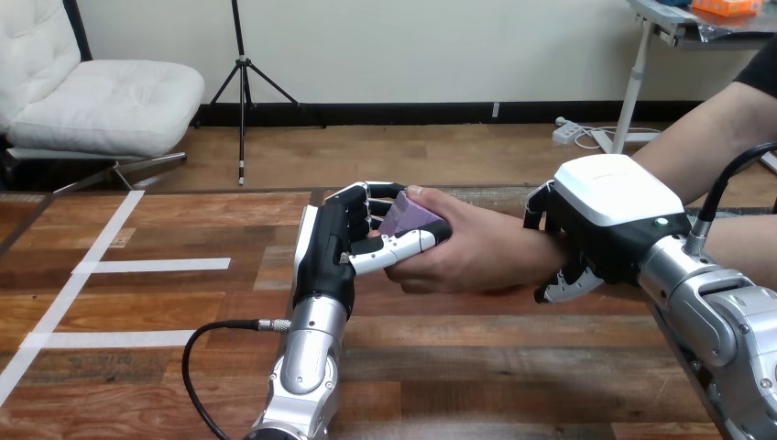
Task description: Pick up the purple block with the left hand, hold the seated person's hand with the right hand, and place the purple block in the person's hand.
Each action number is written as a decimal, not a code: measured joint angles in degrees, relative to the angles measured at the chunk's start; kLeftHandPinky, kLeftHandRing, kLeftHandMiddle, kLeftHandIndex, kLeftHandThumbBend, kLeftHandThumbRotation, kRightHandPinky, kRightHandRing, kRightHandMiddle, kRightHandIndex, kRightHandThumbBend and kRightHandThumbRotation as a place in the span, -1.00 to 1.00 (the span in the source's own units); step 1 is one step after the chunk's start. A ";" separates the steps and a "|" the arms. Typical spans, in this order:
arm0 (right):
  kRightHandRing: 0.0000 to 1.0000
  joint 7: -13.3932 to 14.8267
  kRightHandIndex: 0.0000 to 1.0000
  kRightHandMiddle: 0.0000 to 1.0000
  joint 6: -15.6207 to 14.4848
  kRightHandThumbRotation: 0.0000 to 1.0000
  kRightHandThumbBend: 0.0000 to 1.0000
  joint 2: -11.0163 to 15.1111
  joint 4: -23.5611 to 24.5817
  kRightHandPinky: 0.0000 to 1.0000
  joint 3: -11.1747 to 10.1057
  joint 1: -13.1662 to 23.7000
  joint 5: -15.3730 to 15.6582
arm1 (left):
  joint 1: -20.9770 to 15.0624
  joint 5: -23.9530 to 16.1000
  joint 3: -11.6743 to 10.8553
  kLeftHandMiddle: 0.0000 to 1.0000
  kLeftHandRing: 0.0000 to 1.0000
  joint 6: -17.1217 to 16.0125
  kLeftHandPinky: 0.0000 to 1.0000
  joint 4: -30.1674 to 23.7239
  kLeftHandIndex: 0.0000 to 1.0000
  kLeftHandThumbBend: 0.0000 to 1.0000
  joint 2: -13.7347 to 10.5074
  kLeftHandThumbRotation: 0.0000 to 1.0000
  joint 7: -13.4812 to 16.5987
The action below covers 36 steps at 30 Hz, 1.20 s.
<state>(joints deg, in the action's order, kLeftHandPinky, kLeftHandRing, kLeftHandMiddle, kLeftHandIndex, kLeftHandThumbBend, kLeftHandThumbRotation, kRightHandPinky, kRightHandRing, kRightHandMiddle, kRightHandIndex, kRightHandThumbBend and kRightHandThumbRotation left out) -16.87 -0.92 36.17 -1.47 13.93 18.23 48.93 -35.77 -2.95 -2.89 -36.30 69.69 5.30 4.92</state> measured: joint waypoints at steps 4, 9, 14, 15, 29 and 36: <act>-0.02 0.38 0.15 0.09 0.32 -1.00 0.44 0.00 -0.37 -0.17 0.07 0.00 0.53 | 0.00 0.00 0.00 -0.07 -0.21 0.01 -0.33 0.00 -0.03 0.50 0.02 -1.00 -0.16; 0.05 1.06 0.22 0.17 0.95 -1.00 0.48 0.00 -0.94 -0.12 0.20 0.00 0.97 | 0.00 -0.03 0.01 -0.06 -0.20 0.01 -0.33 0.00 -0.03 0.50 0.05 -1.00 -0.16; 0.11 1.84 0.28 0.24 1.40 -0.98 0.52 0.06 -1.37 -0.08 0.49 0.00 1.84 | 0.00 -0.02 0.01 -0.06 -0.20 0.02 -0.33 0.00 -0.03 0.50 0.09 -1.00 -0.25; 0.15 2.05 0.31 0.28 1.55 -0.96 0.54 0.07 -1.46 -0.05 0.53 0.00 2.01 | 0.00 -0.02 0.01 -0.06 -0.20 0.02 -0.32 0.00 -0.03 0.51 0.09 -1.00 -0.26; 0.46 3.16 0.53 0.56 2.10 -0.81 0.61 0.11 -2.04 0.29 1.09 0.00 3.70 | -0.02 -0.08 0.10 0.31 0.23 0.35 0.13 -0.04 0.34 0.57 -0.20 -0.83 -2.12; 0.57 4.12 0.60 0.63 2.77 -0.78 0.64 0.12 -3.05 0.42 1.09 0.00 3.73 | -0.06 -0.29 0.52 0.70 0.65 1.11 0.56 -0.11 0.68 0.64 -1.11 -0.53 -5.93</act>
<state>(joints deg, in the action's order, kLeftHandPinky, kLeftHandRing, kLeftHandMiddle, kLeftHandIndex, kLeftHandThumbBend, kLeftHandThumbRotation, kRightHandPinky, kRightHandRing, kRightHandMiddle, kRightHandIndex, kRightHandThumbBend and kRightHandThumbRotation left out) -12.76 1.85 36.29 -4.52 15.02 18.23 52.66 -35.84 -3.24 -2.37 -35.19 69.59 4.19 -1.02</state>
